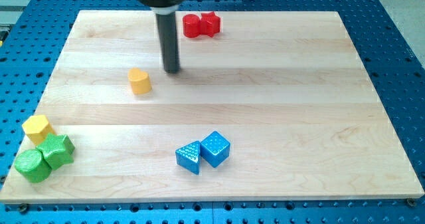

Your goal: Push the heart into the green star

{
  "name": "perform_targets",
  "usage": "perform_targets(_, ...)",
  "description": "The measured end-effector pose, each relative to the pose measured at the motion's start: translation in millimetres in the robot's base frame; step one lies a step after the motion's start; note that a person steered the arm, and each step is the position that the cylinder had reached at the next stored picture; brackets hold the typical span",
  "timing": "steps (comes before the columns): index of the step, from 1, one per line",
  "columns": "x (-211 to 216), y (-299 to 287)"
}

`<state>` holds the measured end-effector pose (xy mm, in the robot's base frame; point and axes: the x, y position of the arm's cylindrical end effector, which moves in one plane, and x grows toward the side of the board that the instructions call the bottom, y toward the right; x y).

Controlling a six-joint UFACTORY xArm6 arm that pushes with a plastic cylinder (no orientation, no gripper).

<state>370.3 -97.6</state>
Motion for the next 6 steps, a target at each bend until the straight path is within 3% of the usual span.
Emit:
perform_targets(1, 99.1, -23.2)
perform_targets(3, 86.7, -54.5)
perform_targets(4, 116.5, -86.2)
perform_targets(5, 105.1, -89.1)
perform_targets(6, 106.1, -40.7)
